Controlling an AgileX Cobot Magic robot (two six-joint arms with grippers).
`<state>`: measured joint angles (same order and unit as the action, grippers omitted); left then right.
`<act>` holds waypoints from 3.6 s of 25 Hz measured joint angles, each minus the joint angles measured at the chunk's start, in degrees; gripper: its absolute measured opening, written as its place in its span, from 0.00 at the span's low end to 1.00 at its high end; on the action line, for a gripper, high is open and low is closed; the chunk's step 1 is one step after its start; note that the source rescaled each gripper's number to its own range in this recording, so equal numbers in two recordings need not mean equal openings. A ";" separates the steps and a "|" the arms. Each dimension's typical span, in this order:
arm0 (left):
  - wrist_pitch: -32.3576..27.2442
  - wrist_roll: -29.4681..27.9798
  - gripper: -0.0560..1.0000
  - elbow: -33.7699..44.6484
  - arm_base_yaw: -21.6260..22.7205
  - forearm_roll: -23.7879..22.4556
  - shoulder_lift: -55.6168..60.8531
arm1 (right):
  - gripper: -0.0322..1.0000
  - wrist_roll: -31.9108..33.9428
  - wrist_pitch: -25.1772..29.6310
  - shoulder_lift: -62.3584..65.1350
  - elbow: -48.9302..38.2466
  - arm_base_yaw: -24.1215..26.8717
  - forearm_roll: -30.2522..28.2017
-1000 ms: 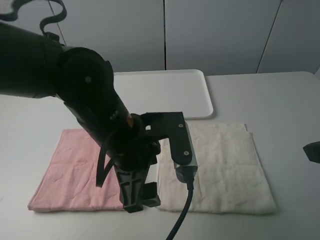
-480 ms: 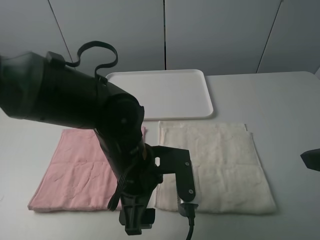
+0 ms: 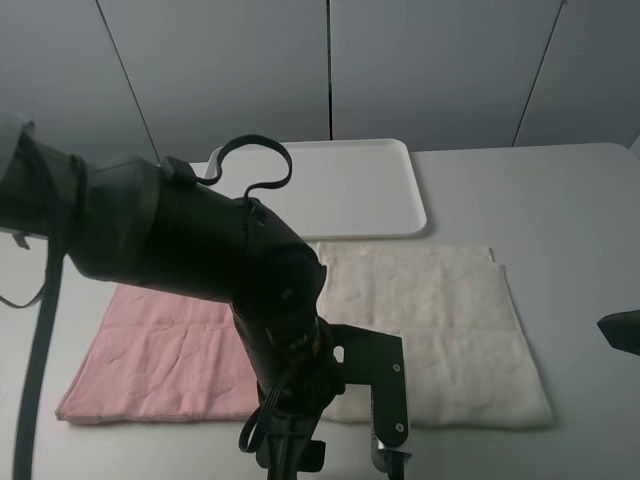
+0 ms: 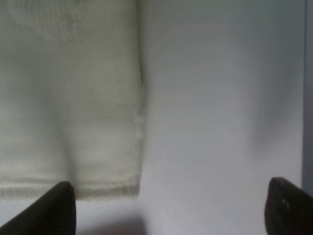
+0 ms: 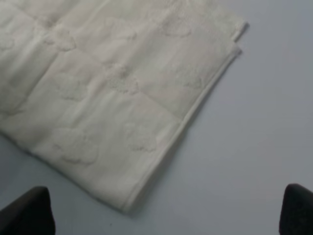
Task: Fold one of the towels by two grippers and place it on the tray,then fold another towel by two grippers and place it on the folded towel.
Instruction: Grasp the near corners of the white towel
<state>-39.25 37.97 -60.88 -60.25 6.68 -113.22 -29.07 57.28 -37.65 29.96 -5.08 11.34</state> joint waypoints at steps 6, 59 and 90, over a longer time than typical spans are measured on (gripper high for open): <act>0.22 -0.23 0.99 -0.62 0.00 -0.49 -0.84 | 1.00 -0.26 -0.13 0.00 0.00 0.00 0.22; 2.75 0.85 0.99 -1.06 0.00 -1.91 -1.82 | 1.00 -34.97 -14.48 -35.79 -5.89 -19.98 6.99; 2.85 0.95 0.99 -1.06 0.00 -2.04 -1.82 | 1.00 -28.93 -24.10 -52.99 -6.57 -25.63 -6.52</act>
<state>-36.40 38.91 -61.94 -60.25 4.64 -115.04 -58.00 33.18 -90.64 23.39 -30.71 4.82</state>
